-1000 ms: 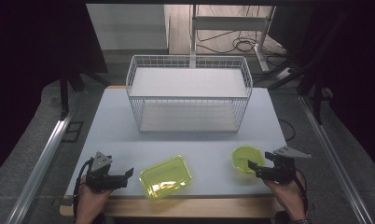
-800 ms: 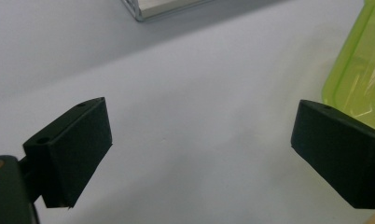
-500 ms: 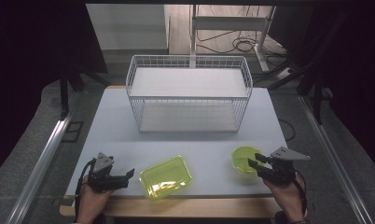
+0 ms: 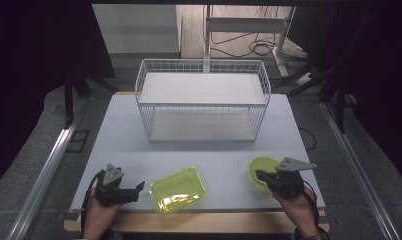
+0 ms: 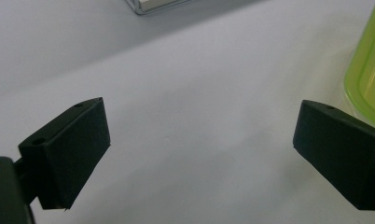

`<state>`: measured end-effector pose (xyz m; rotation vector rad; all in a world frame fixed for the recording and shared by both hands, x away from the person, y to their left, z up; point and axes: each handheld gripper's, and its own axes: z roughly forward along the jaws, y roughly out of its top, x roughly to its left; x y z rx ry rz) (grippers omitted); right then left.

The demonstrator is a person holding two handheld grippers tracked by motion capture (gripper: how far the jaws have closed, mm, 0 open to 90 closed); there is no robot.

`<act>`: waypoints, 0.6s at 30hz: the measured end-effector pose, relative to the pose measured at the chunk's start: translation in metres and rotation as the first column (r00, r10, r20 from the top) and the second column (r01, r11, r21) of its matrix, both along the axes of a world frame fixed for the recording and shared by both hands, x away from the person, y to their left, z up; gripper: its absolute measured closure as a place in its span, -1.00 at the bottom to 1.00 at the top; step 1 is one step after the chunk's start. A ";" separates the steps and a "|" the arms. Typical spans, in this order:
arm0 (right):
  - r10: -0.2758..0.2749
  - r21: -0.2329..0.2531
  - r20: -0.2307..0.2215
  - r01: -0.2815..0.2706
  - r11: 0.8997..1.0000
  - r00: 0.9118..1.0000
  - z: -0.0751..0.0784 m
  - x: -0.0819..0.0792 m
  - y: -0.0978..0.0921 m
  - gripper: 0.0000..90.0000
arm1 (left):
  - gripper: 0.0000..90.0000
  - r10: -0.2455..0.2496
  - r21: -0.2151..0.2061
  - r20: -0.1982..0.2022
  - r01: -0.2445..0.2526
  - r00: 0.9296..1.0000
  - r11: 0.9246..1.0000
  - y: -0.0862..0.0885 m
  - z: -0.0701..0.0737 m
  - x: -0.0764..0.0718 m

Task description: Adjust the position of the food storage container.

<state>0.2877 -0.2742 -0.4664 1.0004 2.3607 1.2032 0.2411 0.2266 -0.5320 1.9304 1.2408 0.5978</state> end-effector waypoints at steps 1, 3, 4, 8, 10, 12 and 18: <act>0.007 0.003 0.000 -0.007 1.000 1.000 0.000 0.000 0.002 0.98 | -0.92 0.000 0.000 0.000 0.000 1.000 1.000 0.000 0.000 0.000; 0.012 0.003 0.001 -0.012 1.000 1.000 0.000 0.001 0.004 0.98 | -0.93 -0.002 0.003 -0.001 0.002 1.000 1.000 0.000 0.000 0.000; 0.019 0.003 -0.002 -0.019 1.000 1.000 -0.001 0.001 0.007 0.98 | -0.93 -0.004 0.002 0.000 0.004 1.000 1.000 -0.001 0.000 0.000; 0.048 -0.004 -0.008 -0.048 0.999 0.999 -0.003 0.003 0.020 0.98 | -0.93 -0.009 0.004 0.002 0.009 1.000 1.000 -0.001 0.000 0.000; 0.057 -0.011 -0.008 -0.057 0.998 0.998 -0.005 0.004 0.025 0.98 | -0.93 -0.010 0.004 0.002 0.010 1.000 1.000 -0.001 0.000 0.000; 0.067 -0.025 -0.011 -0.067 0.997 0.998 -0.007 0.006 0.030 0.98 | -0.93 -0.012 0.003 -0.001 0.012 1.000 1.000 -0.002 0.000 0.000; 0.059 -0.060 -0.027 -0.060 0.996 0.998 -0.013 0.011 0.034 0.98 | -0.93 -0.017 0.010 -0.004 0.017 1.000 1.000 -0.003 0.000 0.000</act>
